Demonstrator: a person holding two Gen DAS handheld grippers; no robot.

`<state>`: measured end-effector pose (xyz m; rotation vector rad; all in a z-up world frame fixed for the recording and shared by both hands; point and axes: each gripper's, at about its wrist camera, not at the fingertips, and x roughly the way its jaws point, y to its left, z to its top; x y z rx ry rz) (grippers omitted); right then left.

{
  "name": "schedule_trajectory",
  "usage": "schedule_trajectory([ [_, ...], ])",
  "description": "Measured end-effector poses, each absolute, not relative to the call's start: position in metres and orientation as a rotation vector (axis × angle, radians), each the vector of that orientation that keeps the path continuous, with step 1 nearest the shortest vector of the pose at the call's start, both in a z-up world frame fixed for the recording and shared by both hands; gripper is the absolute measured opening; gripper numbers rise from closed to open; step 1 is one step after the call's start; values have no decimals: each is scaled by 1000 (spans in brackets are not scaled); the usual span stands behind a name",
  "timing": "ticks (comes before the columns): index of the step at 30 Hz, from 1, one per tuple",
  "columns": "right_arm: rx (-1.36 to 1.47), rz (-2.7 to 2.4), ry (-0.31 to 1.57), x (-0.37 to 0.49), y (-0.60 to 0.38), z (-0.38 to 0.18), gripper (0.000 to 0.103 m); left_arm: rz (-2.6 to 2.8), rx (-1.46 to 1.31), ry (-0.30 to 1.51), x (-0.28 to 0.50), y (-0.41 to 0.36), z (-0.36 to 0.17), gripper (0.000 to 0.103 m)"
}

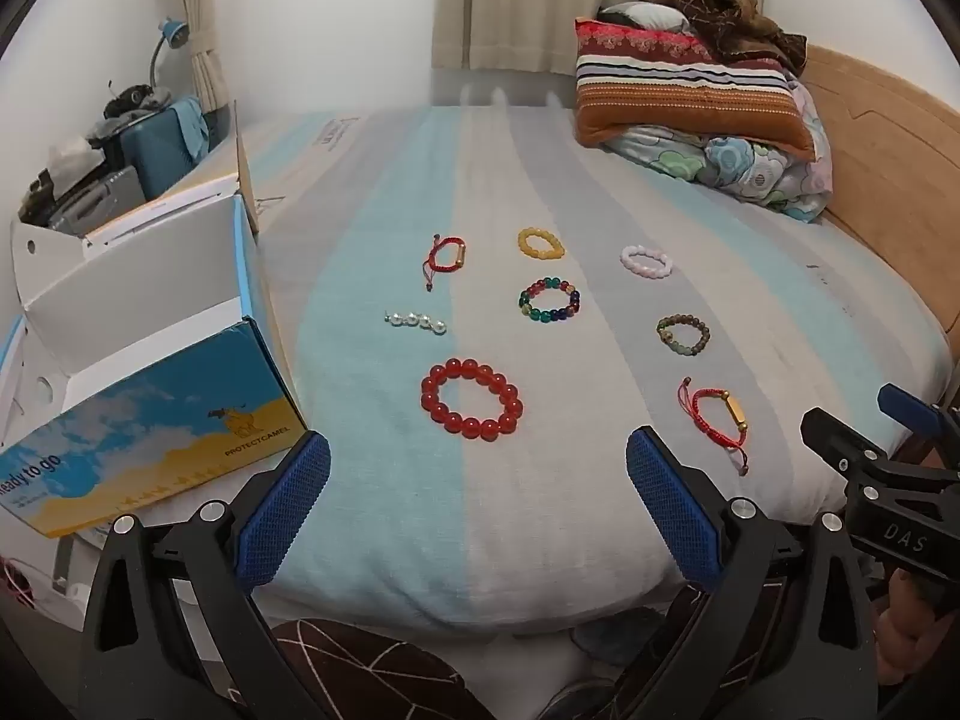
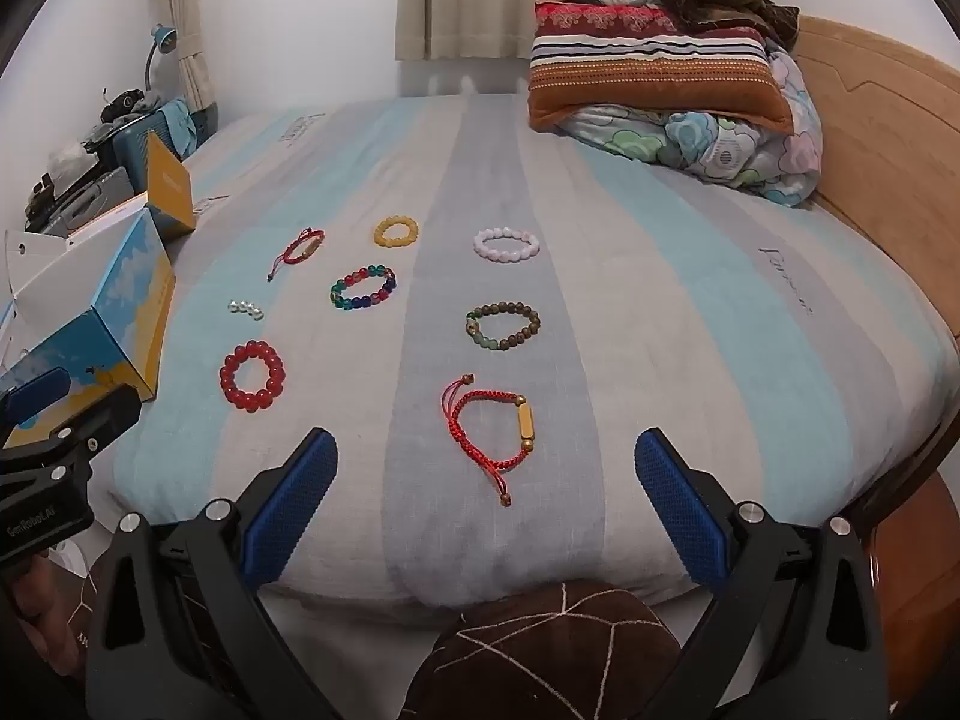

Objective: Organize jewelry

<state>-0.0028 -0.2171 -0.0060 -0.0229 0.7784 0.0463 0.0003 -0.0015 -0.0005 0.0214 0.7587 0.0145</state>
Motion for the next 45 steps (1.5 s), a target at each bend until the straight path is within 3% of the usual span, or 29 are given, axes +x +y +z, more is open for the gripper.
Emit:
schedule_trajectory([
  [45,-19,60,782,-6,-211,-9,95,-22,-28,758,-8,3,5,97],
])
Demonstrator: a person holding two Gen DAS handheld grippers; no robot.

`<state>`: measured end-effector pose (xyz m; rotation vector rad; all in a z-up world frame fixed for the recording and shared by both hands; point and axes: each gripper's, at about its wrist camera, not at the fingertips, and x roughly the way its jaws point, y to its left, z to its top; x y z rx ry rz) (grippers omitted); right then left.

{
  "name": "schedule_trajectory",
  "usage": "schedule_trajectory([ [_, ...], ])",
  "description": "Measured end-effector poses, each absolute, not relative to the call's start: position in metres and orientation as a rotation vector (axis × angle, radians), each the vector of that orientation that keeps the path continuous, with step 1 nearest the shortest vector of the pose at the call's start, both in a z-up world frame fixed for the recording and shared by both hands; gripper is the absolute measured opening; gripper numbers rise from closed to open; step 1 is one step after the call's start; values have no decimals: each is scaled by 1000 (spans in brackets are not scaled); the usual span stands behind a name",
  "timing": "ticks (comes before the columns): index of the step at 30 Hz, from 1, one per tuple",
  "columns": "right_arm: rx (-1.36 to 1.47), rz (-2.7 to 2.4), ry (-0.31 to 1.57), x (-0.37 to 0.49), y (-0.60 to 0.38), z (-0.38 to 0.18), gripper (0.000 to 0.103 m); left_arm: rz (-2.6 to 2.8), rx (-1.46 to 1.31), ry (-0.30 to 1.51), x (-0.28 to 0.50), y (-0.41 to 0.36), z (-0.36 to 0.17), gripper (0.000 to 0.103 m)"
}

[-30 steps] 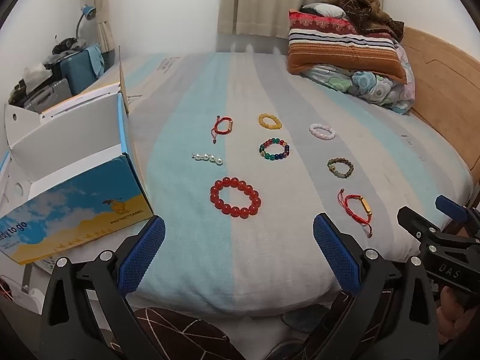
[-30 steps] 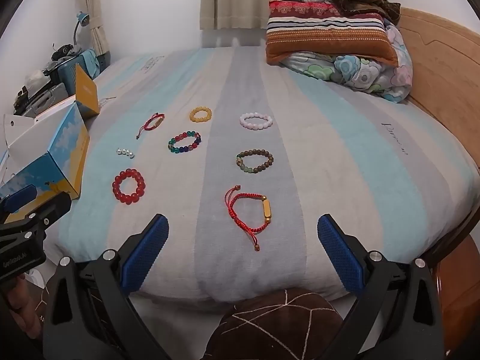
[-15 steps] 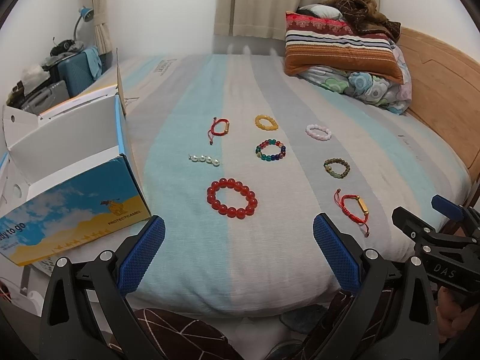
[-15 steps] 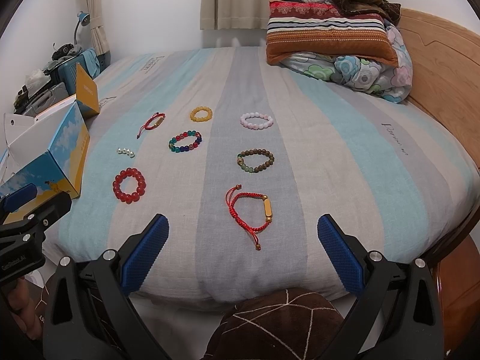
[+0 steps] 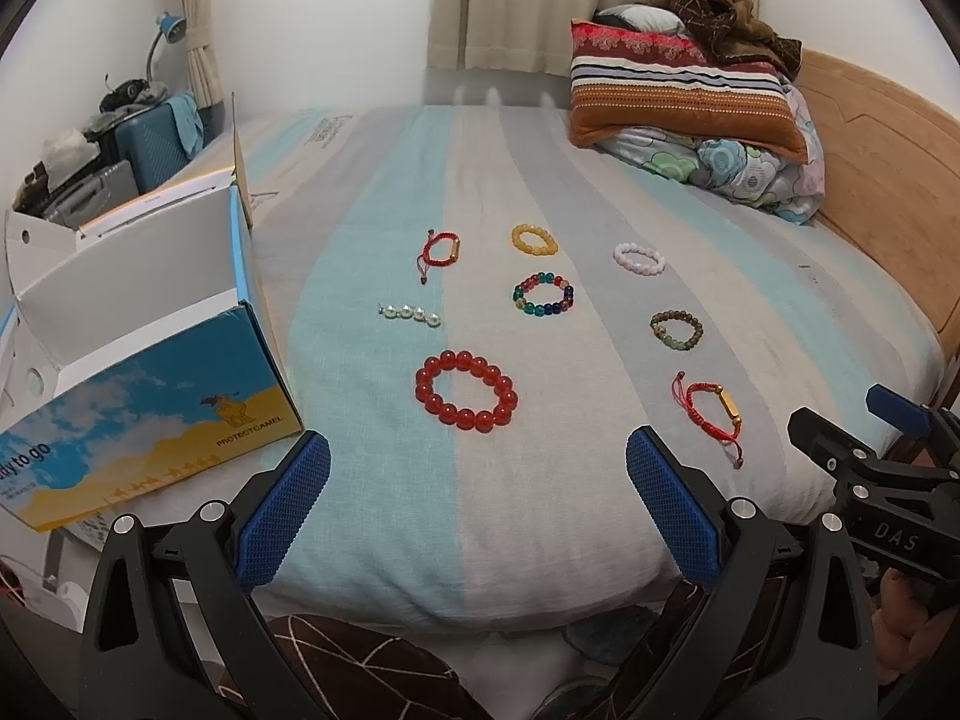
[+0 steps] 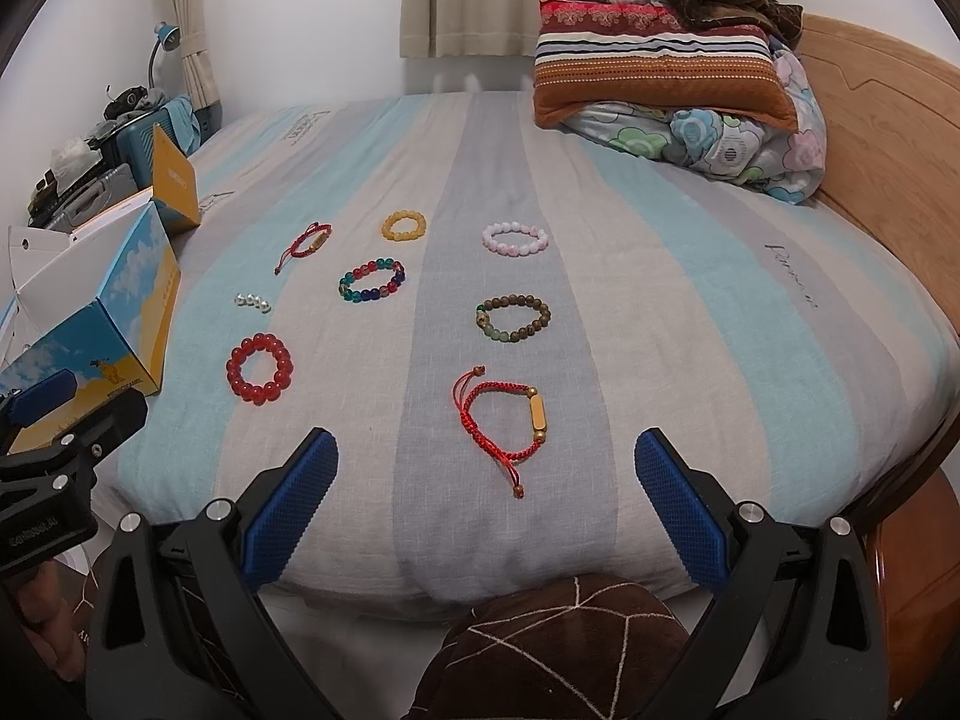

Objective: Organize jewelry

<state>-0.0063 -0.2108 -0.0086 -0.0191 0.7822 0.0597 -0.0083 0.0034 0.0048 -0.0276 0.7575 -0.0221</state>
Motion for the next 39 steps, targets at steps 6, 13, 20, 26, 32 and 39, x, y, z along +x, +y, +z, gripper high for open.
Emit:
schedule_trajectory([
  [6,-20,65,785,-7,-209,-10,96,-25,-30,764,-7,5,3,97],
  [13,-29,81,799,-9,-207,-14,94,-34,-31,775,-7,3,-2,97],
  [20,-22,82,815,-9,-209,-17,94,-34,-33,784,-6,3,-6,97],
  [26,-18,85,806,-9,-209,-15,94,-40,-40,785,-6,2,-7,97],
  [32,-12,80,809,-9,-210,-14,94,-55,-54,783,-7,0,-6,97],
  [39,-14,79,806,-9,-211,-14,94,-54,-52,785,-7,-1,-7,97],
])
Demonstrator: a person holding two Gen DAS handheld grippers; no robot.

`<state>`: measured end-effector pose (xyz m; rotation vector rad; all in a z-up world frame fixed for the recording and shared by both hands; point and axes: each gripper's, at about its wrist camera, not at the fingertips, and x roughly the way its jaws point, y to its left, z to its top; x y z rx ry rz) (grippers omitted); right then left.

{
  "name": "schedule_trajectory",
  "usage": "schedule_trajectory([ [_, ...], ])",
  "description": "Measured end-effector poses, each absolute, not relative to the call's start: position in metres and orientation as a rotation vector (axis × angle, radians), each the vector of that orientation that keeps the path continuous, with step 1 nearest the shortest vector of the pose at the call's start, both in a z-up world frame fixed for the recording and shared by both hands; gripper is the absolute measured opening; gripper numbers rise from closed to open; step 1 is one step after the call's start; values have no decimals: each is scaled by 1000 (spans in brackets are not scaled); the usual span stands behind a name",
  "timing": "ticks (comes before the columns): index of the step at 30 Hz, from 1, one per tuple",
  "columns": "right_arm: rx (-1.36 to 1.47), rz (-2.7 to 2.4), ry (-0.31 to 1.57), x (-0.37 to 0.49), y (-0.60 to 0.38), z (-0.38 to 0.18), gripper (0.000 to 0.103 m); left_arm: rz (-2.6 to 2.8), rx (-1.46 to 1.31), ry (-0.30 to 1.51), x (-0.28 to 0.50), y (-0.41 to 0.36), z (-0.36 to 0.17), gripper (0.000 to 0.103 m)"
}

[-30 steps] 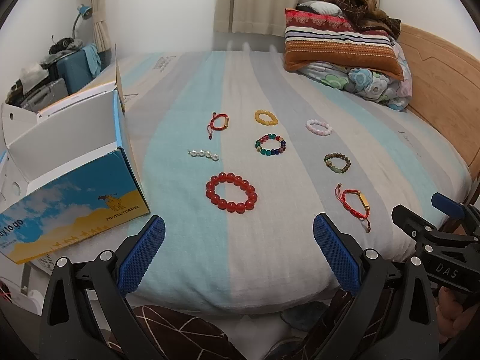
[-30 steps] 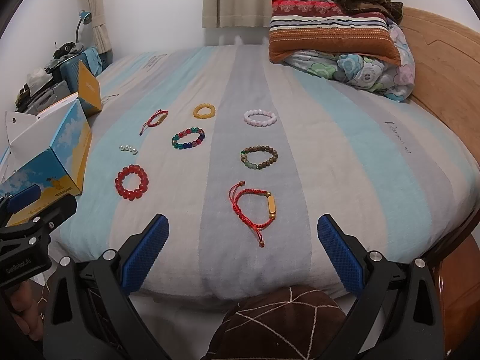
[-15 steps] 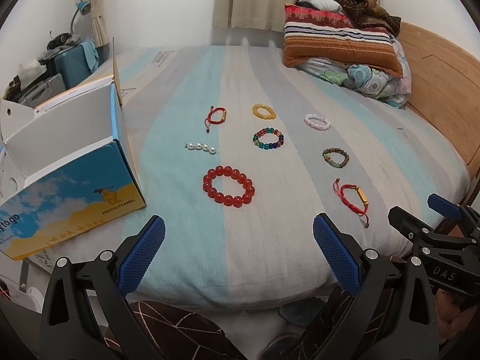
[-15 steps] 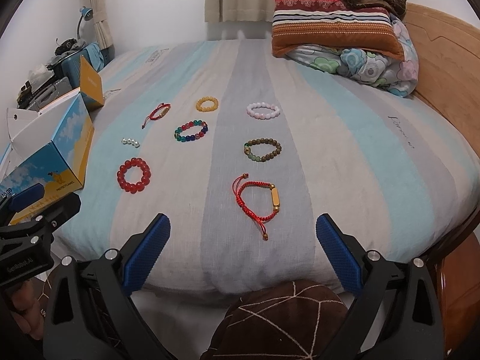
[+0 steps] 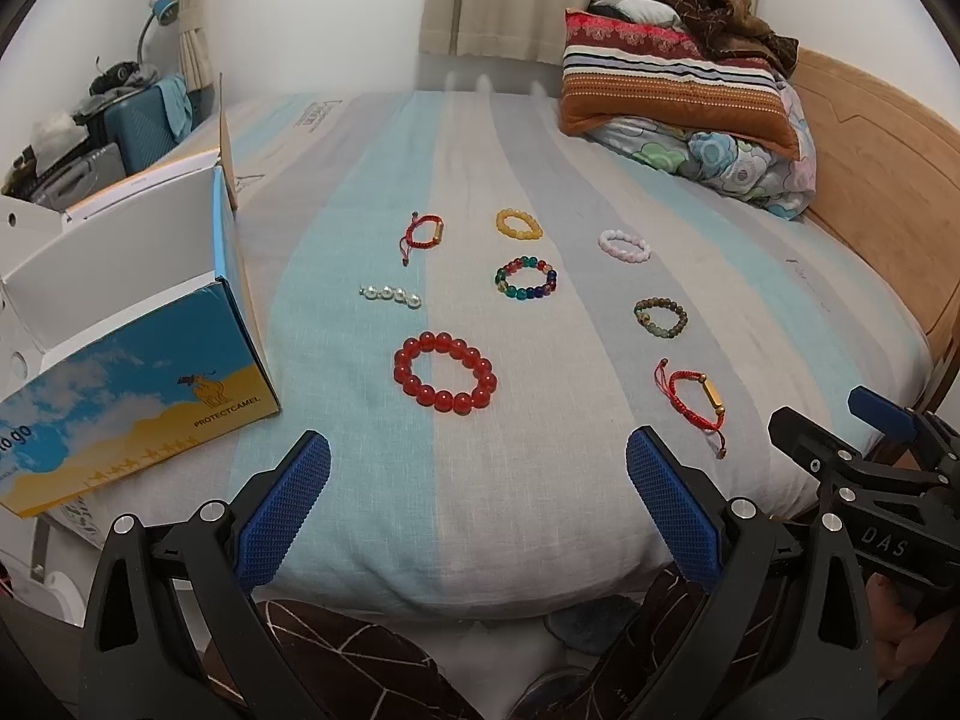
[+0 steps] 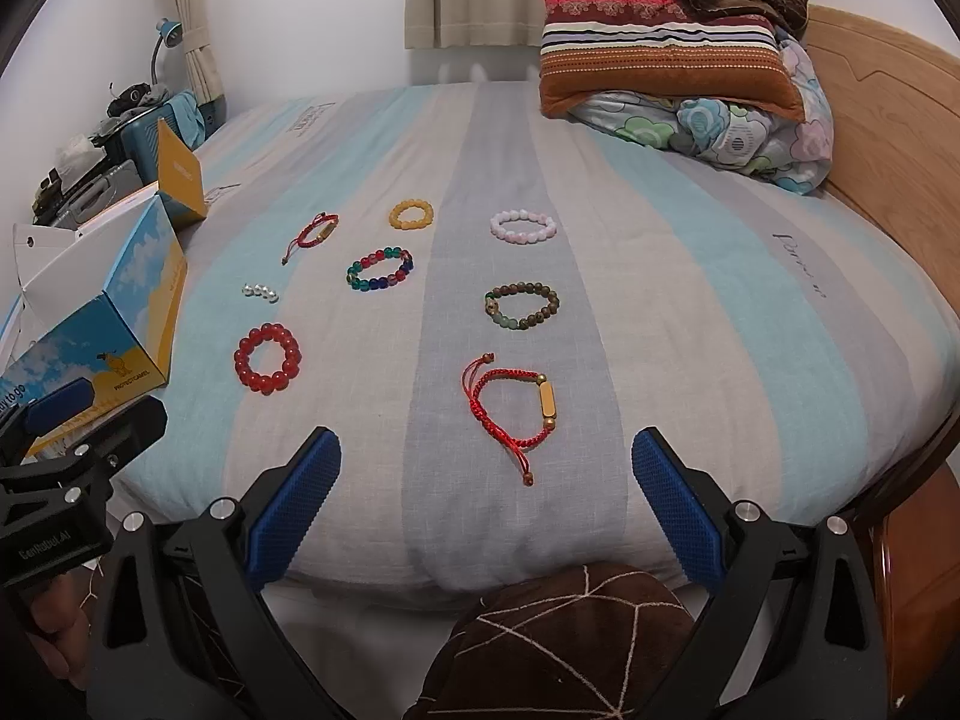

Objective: Organize jewelry

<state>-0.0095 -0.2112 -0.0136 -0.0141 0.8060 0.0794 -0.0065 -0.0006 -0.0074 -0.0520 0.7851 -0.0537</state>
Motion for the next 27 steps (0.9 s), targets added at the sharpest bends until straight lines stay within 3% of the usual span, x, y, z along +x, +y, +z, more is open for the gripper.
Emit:
schedule_trajectory([
  [14,-15,89,816,-3,-210,-16,94,-48,-55,792,-2,-1,-14,97],
  [27,2,80,900,45,-216,-58,94,-39,-56,885,52,6,-60,97],
])
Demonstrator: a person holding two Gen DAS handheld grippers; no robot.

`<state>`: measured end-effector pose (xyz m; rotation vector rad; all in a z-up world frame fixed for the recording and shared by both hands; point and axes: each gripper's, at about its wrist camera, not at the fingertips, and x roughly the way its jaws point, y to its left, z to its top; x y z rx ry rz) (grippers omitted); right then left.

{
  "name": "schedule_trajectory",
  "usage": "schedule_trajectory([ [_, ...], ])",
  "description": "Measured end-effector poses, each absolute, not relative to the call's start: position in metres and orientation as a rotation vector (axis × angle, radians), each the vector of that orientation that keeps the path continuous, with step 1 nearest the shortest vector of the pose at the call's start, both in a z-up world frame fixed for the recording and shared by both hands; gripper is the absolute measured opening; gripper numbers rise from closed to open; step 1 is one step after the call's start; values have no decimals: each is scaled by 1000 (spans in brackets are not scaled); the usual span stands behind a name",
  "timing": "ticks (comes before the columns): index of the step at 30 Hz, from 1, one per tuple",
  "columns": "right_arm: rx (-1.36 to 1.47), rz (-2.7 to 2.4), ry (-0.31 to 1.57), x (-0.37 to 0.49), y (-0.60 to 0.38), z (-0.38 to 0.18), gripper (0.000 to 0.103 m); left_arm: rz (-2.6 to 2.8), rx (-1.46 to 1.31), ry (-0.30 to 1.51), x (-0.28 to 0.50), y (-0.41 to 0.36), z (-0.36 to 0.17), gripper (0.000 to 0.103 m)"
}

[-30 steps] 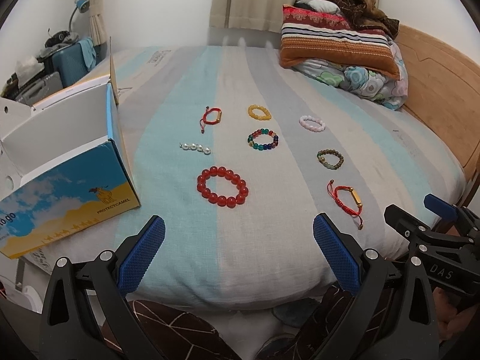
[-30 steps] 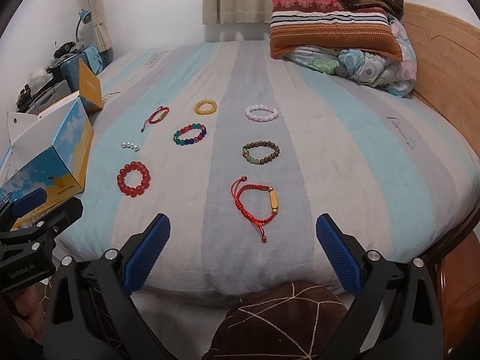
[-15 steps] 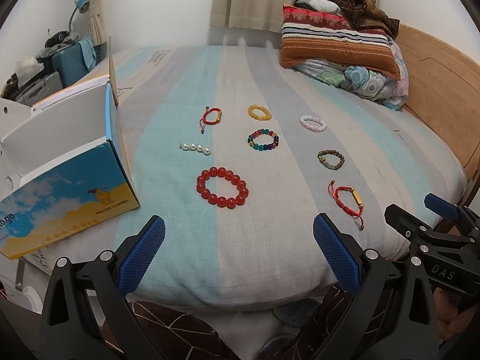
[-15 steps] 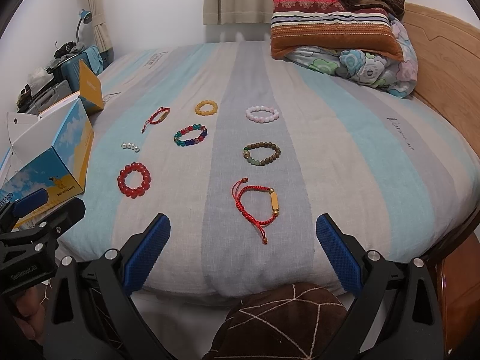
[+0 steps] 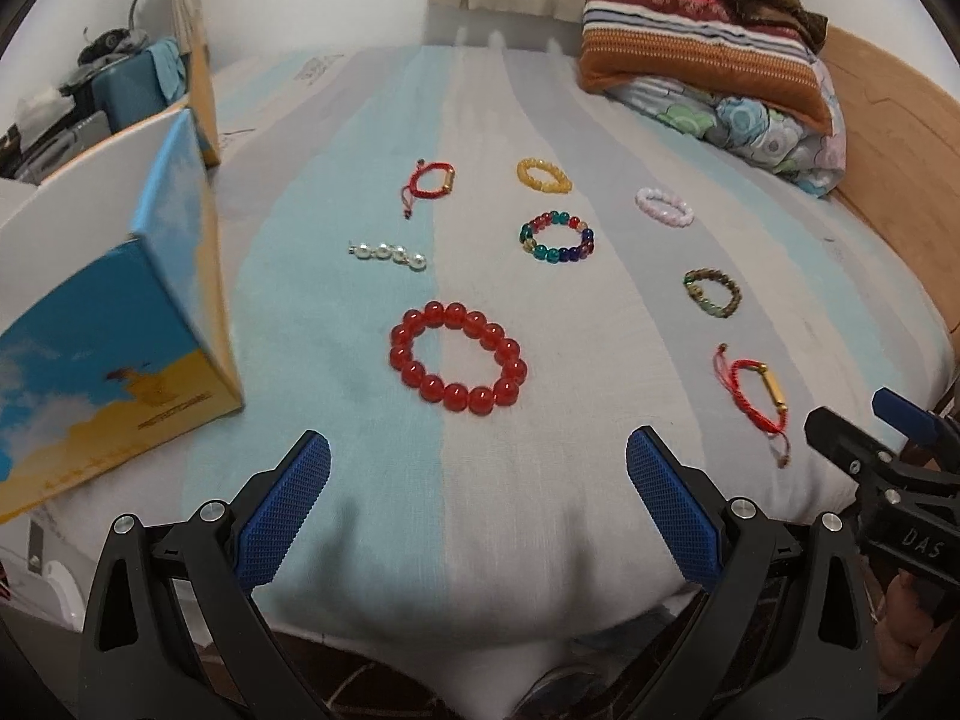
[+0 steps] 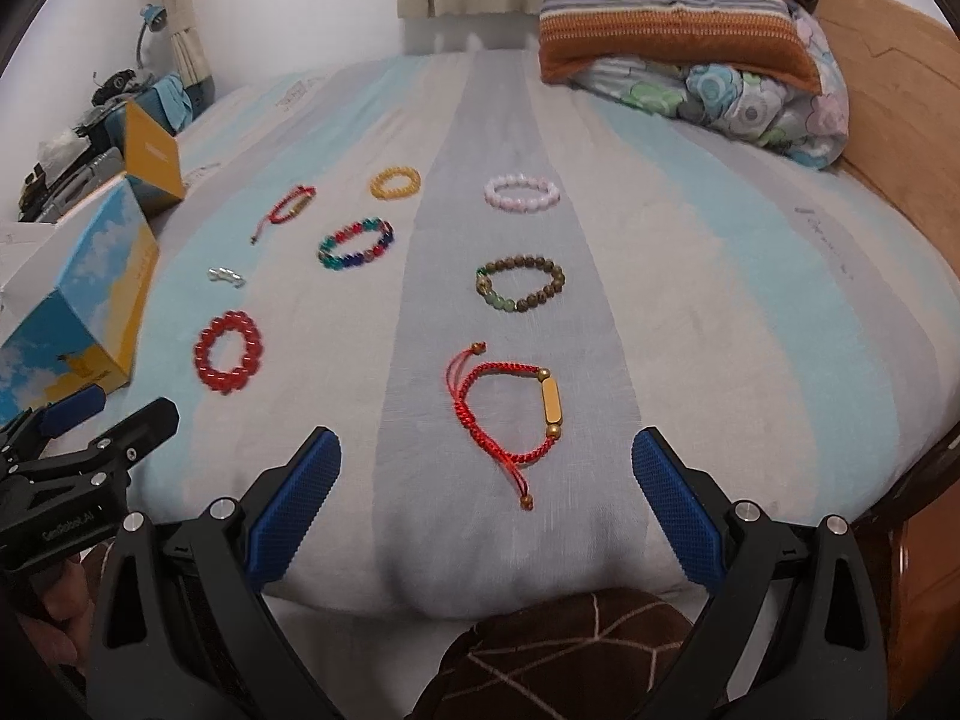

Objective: Organize jewelry
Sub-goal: 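Grasp the large red bead bracelet with left tool while right tool grasps red cord bracelet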

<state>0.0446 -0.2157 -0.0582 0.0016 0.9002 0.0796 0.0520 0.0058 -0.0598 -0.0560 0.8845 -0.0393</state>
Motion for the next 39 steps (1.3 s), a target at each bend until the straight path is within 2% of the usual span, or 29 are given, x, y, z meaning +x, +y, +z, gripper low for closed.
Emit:
schedule_trajectory([
  [9,31,78,993,85,-225,-101,94,-28,-47,923,100,1,-95,97],
  [12,46,85,1030,95,-227,-113,89,-29,-51,937,111,2,-105,97],
  [19,29,81,1032,101,-223,-124,88,-4,3,943,127,-2,-119,97],
  [24,24,82,1017,103,-221,-125,77,-11,-12,948,128,0,-122,96],
  [27,16,91,1007,101,-219,-123,67,-20,-20,946,127,3,-121,90],
  [30,-1,111,996,98,-215,-121,52,-28,-25,941,123,6,-120,81],
  [34,-27,127,987,96,-209,-120,41,-31,-39,937,118,12,-119,67],
  [36,-33,134,983,95,-208,-119,32,-30,-40,936,117,14,-118,61],
  [39,-28,135,978,93,-209,-118,23,-29,-31,930,114,14,-117,45],
])
